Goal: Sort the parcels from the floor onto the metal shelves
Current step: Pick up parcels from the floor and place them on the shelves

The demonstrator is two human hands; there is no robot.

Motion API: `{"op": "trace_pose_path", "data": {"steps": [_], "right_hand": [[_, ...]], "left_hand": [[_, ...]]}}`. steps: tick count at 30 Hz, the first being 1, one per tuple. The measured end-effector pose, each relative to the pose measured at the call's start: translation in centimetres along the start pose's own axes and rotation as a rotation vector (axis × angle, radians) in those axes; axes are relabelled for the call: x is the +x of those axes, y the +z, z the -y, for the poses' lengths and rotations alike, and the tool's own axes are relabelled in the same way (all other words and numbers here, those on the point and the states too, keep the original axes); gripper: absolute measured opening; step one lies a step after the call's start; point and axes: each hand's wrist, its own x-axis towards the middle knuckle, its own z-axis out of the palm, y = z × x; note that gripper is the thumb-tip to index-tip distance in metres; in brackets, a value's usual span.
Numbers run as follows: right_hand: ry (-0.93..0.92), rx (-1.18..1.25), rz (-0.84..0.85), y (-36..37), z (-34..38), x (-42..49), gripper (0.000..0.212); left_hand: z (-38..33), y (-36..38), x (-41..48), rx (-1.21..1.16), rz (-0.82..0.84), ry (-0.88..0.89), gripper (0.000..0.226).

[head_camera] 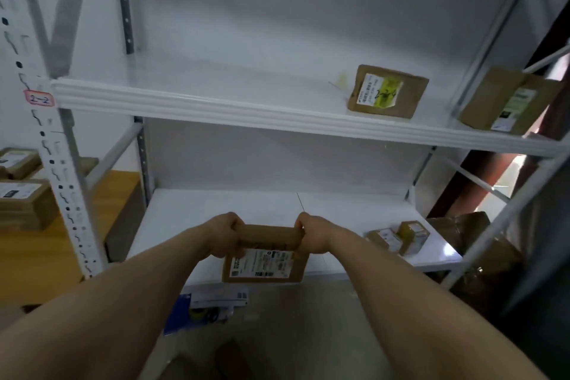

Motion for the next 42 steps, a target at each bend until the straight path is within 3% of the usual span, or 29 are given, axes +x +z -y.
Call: {"op": "trace_pose_path", "data": {"steps": [6, 14, 18, 24, 34, 42], "right_hand": [[-0.058, -0.165, -0.052, -0.5, -6.4, 6.8, 0.072], [-0.027, -0.187, -0.022, -5.3, -18.1, 16.9, 0.068], [0.0, -0.17, 0.02, -6.7, -24.1, 20.6, 0.062], [0.004, -0.182, 0.006, -6.9, -31.1, 25.1, 0.061], [0.032, -0.311, 0.038, -3.8, -35.8, 28.5, 0.056], [0.024, -0.354, 0.072, -2.9, -37.2, 28.9, 0.059]], "left_hand": [[-3.4, 5.7, 9.3, 0.083, -0.018, -0.019, 0.049], [-10.1, 12.8, 22.6, 0.141, 0.069, 0.023, 0.054], [-12.7, 15.8, 28.1, 0.139, 0.121, -0.012, 0.079], [-14.4, 19.4, 33.9, 0.146, 0.196, -0.059, 0.087], [-13.3, 20.6, 36.7, 0.101, 0.283, -0.17, 0.058], [-13.2, 21.6, 37.1, 0.105, 0.298, -0.193, 0.053]]}}
